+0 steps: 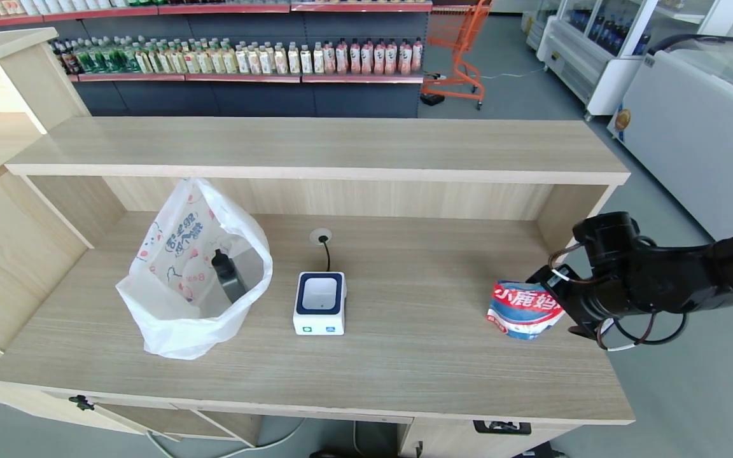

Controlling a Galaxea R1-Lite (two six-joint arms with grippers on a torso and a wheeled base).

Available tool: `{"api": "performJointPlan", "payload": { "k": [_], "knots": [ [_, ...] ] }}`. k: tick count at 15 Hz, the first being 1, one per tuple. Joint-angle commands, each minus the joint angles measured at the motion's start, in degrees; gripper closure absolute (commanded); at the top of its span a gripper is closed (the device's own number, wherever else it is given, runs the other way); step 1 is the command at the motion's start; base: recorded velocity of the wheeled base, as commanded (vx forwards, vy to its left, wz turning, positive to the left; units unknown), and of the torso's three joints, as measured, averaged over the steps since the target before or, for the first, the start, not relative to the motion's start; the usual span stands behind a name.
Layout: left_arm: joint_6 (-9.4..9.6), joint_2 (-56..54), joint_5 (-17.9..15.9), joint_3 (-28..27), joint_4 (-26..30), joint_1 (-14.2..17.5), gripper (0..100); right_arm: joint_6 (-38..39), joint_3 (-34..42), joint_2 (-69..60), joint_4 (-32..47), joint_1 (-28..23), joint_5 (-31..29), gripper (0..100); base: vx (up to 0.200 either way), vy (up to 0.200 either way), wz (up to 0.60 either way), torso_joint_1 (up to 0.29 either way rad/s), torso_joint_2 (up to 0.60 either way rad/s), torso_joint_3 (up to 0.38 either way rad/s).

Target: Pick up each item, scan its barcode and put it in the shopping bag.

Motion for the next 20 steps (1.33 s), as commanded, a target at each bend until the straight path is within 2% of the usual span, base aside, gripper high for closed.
{"api": "performJointPlan", "payload": {
  "k": [1, 3, 4, 7, 9, 12, 14, 15, 16, 18, 19, 20],
  "knots": [
    [-0.02, -0.02, 0.01, 0.00, 0.00, 0.01, 0, -0.27, -3.41, 4.85, -0.03, 0.74, 0.05, 0, 0.000, 0.000, 0.00, 0.000, 0.00, 0.000],
    [-0.02, -0.02, 0.01, 0.00, 0.00, 0.01, 0, -1.32, -6.40, 8.10, -0.03, 1.27, -0.12, 0, 0.000, 0.000, 0.00, 0.000, 0.00, 0.000],
    [-0.02, -0.02, 0.01, 0.00, 0.00, 0.01, 0, -2.46, -7.37, 9.51, -0.03, 1.80, -0.65, 100, 0.000, 0.000, 0.00, 0.000, 0.00, 0.000],
    [-0.02, -0.02, 0.01, 0.00, 0.00, 0.01, 0, -4.22, -9.21, 10.13, -0.03, 2.50, -1.00, 100, 0.000, 0.000, 0.00, 0.000, 0.00, 0.000],
    [-0.02, -0.02, 0.01, 0.00, 0.00, 0.01, 0, -8.44, -8.51, 9.77, 0.05, 2.50, -1.27, 100, 0.000, 0.000, 0.00, 0.000, 0.00, 0.000],
    [-0.02, -0.02, 0.01, 0.00, 0.00, 0.01, 0, -15.65, -7.90, 8.54, -0.38, 2.85, -5.75, 100, 0.000, 0.000, 0.00, 0.000, 0.00, 0.000],
    [-0.02, -0.02, 0.01, 0.00, 0.00, 0.01, 0, -18.90, -5.61, 4.15, -4.60, 2.94, -4.69, 100, 0.000, 0.000, 0.00, 0.000, 0.00, 0.000],
    [-0.02, -0.02, 0.01, 0.00, 0.00, 0.01, 0, -22.24, -3.33, 1.07, -7.42, 2.94, -1.27, 100, 0.000, 0.000, 0.00, 0.000, 0.00, 0.000],
    [-0.02, -0.02, 0.01, 0.00, 0.00, 0.10, 0, -26.81, 0.10, -2.53, -10.58, 2.41, 4.97, 100, 0.000, 0.000, 0.00, 0.000, 0.00, 0.000],
    [-0.02, -0.02, 0.01, 0.00, 0.00, 0.01, 0, -38.68, 8.36, -10.18, -16.38, -0.93, 22.38, 100, 0.000, 0.000, 0.00, 0.000, 0.00, 0.000],
    [-0.02, -0.02, 0.01, 0.00, 0.00, 0.01, 0, -44.12, 11.62, -13.60, -16.73, -2.51, 31.43, 100, 0.000, 0.000, 0.00, 0.000, 0.00, 0.000],
    [-0.02, -0.02, 0.01, 0.00, 0.00, 0.01, 0, -46.59, 12.93, -15.36, -16.64, -3.39, 35.91, 100, 0.000, 0.000, 0.00, 0.000, 0.00, 0.000]
  ]
}}
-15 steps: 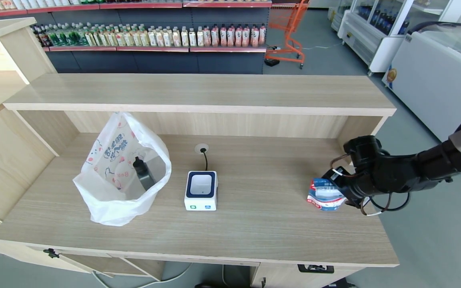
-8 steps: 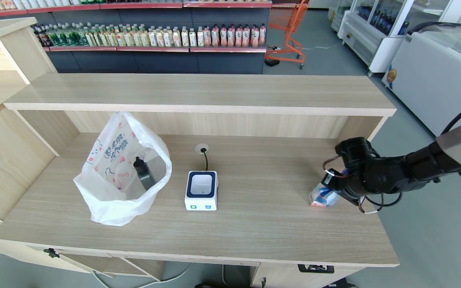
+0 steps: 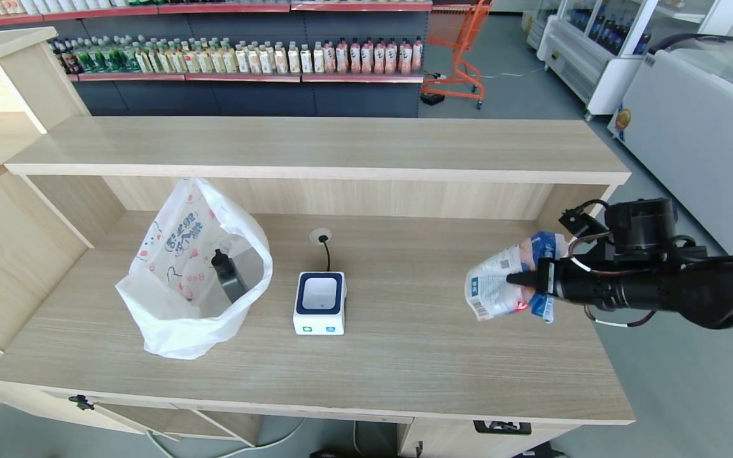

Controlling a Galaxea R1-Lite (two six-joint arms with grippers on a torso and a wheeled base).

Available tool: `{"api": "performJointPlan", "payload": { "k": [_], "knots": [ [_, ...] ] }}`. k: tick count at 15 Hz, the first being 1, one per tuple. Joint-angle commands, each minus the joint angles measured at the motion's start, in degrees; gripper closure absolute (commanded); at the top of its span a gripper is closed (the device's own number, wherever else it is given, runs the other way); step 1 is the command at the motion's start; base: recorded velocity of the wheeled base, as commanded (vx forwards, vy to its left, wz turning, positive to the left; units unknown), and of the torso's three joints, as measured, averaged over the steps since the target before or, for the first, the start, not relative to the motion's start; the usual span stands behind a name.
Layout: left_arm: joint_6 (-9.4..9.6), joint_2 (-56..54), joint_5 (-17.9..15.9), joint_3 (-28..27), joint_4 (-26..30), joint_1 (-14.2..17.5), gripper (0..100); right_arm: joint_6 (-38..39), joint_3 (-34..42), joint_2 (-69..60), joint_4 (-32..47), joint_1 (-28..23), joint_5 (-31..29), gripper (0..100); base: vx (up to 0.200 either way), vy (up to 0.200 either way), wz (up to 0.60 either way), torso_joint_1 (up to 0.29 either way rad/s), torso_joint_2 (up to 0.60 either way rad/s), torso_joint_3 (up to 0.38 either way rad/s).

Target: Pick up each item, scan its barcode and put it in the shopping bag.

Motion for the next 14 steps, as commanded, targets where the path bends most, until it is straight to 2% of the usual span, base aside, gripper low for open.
{"api": "performJointPlan", "payload": {
  "k": [1, 2, 3, 4, 5, 7, 9, 14],
  "knots": [
    [-0.02, -0.02, 0.01, 0.00, 0.00, 0.01, 0, -7.53, 7.59, -11.57, -1.37, -3.50, 13.28, 100, 0.000, 0.000, 0.00, 0.000, 0.00, 0.000],
    [-0.02, -0.02, 0.01, 0.00, 0.00, 0.01, 0, -7.61, 8.12, -12.71, -1.37, -3.50, 15.57, 100, 0.000, 0.000, 0.00, 0.000, 0.00, 0.000],
    [-0.02, -0.02, 0.01, 0.00, 0.00, 0.01, 0, -7.09, 8.73, -15.70, -1.37, -3.50, 22.77, 100, 0.000, 0.000, 0.00, 0.000, 0.00, 0.000],
    [-0.02, -0.02, 0.01, 0.00, 0.00, 0.01, 0, -5.59, 8.73, -16.93, -1.46, -3.23, 26.64, 100, 0.000, 0.000, 0.00, 0.000, 0.00, 0.000],
    [-0.02, -0.02, 0.01, 0.00, 0.00, 0.01, 0, -4.80, 8.65, -17.81, -1.46, -2.71, 28.58, 100, 0.000, 0.000, 0.00, 0.000, 0.00, 0.000],
    [-0.02, -0.02, 0.01, 0.00, 0.00, 0.01, 0, -2.08, 8.91, -19.66, -1.02, -1.04, 29.02, 100, 0.000, 0.000, 0.00, 0.000, 0.00, 0.000],
    [-0.02, -0.02, 0.01, 0.00, 0.00, 0.01, 0, 4.78, 9.17, -22.56, -1.02, 0.72, 31.21, 100, 0.000, 0.000, 0.00, 0.000, 0.00, 0.000],
    [-0.02, -0.02, 0.01, 0.00, 0.00, 0.01, 0, 11.81, 10.23, -24.93, -1.02, 3.62, 31.65, 100, 0.000, 0.000, 0.00, 0.000, 0.00, 0.000]
  ]
}}
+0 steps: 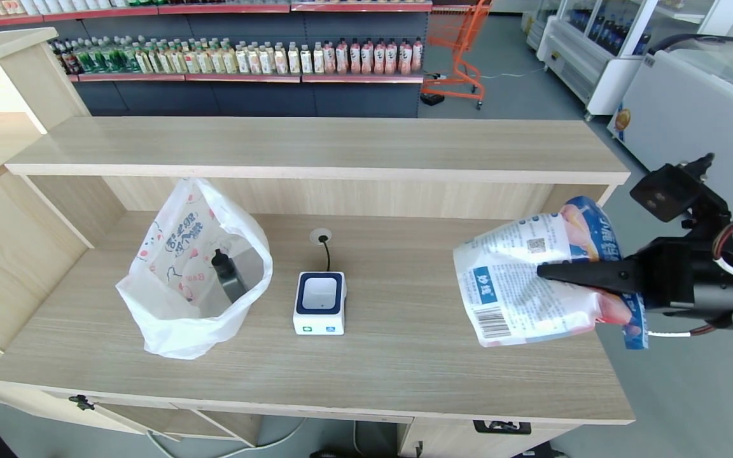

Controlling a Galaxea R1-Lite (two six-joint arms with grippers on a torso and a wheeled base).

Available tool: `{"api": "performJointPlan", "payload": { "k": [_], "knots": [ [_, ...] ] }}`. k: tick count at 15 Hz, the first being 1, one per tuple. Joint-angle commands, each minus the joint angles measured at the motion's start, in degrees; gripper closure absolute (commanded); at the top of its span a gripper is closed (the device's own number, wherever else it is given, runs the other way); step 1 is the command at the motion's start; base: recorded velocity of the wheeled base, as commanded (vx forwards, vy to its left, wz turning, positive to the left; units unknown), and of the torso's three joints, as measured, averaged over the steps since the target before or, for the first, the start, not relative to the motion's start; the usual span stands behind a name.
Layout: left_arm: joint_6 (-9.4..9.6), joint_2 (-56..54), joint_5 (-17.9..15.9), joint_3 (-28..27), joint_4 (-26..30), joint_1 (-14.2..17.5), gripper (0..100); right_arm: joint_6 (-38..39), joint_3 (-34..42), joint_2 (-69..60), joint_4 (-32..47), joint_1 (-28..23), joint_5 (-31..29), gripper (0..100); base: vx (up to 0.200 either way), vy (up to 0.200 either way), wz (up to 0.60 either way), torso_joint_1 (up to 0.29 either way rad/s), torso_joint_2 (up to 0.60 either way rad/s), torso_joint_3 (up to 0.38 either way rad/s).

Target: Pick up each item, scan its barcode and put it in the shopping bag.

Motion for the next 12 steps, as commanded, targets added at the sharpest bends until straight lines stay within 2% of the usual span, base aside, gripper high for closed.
{"api": "performJointPlan", "payload": {
  "k": [1, 7, 12],
  "knots": [
    [-0.02, -0.02, 0.04, 0.00, 0.00, 0.01, 0, -0.17, 1.37, -1.04, -0.07, 1.11, 0.00, 100, 0.000, 0.000, 0.00, 0.000, 0.00, 0.000],
    [-0.02, -0.02, 0.04, 0.00, 0.00, 0.01, 0, -0.96, 5.41, -0.52, 0.01, 2.60, -0.09, 100, 0.000, 0.000, 0.00, 0.000, 0.00, 0.000],
    [-0.02, -0.02, 0.04, 0.00, 0.00, 0.01, 0, -0.87, 5.59, 0.71, -0.07, 5.42, -0.09, 100, 0.000, 0.000, 0.00, 0.000, 0.00, 0.000]
  ]
}}
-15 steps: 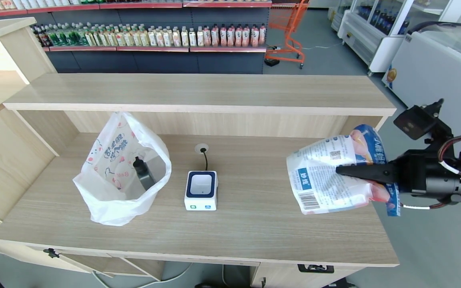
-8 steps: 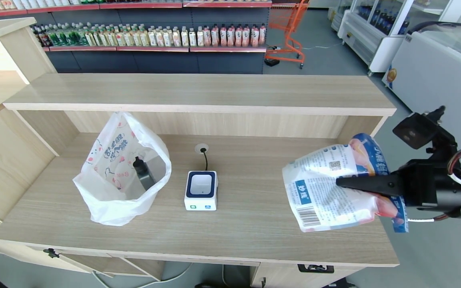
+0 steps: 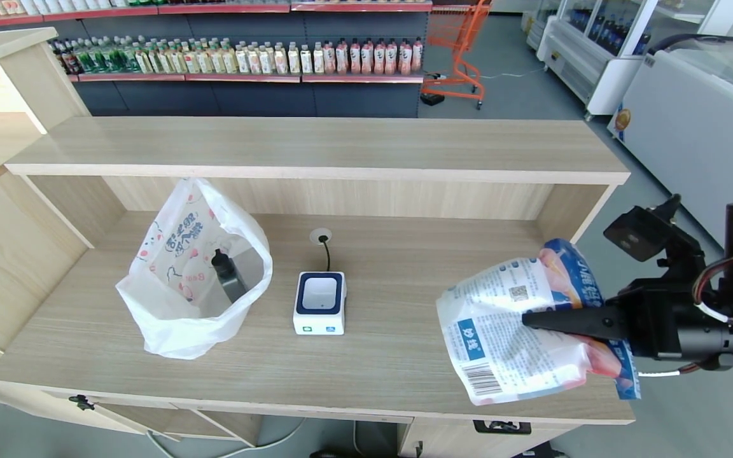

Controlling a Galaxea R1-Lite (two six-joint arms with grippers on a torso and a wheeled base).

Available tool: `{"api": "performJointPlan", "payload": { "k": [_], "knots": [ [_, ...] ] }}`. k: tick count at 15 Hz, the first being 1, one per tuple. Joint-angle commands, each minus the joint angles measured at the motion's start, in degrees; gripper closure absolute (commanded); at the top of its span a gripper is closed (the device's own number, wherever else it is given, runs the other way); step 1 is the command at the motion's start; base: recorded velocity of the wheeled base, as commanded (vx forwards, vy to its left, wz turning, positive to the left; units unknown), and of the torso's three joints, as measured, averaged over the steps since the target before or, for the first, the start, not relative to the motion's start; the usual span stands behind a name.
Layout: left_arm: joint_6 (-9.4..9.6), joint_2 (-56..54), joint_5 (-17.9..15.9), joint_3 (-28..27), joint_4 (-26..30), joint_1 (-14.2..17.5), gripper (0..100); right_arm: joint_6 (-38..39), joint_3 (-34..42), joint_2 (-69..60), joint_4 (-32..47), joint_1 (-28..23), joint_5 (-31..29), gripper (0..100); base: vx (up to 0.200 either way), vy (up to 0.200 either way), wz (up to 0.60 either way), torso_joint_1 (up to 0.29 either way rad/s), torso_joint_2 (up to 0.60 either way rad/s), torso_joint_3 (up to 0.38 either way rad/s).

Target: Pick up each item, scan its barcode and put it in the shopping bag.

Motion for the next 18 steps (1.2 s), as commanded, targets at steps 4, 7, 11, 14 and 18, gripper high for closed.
{"api": "performJointPlan", "payload": {
  "k": [4, 7, 11, 14, 18],
  "knots": [
    [-0.02, -0.02, 0.04, 0.00, 0.00, 0.01, 0, 0.05, -0.35, 1.11, -0.29, 2.93, 0.05, 100, 0.000, 0.000, 0.00, 0.000, 0.00, 0.000],
    [-0.02, -0.02, 0.04, 0.00, 0.00, 0.01, 0, -0.03, -0.35, 2.17, -0.38, 3.02, 0.05, 100, 0.000, 0.000, 0.00, 0.000, 0.00, 0.000],
    [-0.02, -0.02, 0.04, 0.00, 0.00, 0.01, 0, -0.12, -0.61, 3.05, -0.47, 3.02, 0.05, 100, 0.000, 0.000, 0.00, 0.000, 0.00, 0.000],
    [-0.02, -0.02, 0.04, 0.00, 0.00, 0.01, 0, -0.12, -1.05, 3.31, -0.47, 3.02, 0.05, 100, 0.000, 0.000, 0.00, 0.000, 0.00, 0.000],
    [-0.02, -0.02, 0.04, 0.00, 0.00, 0.01, 0, -0.12, -1.49, 3.31, -0.47, 3.02, 0.05, 100, 0.000, 0.000, 0.00, 0.000, 0.00, 0.000]
  ]
}}
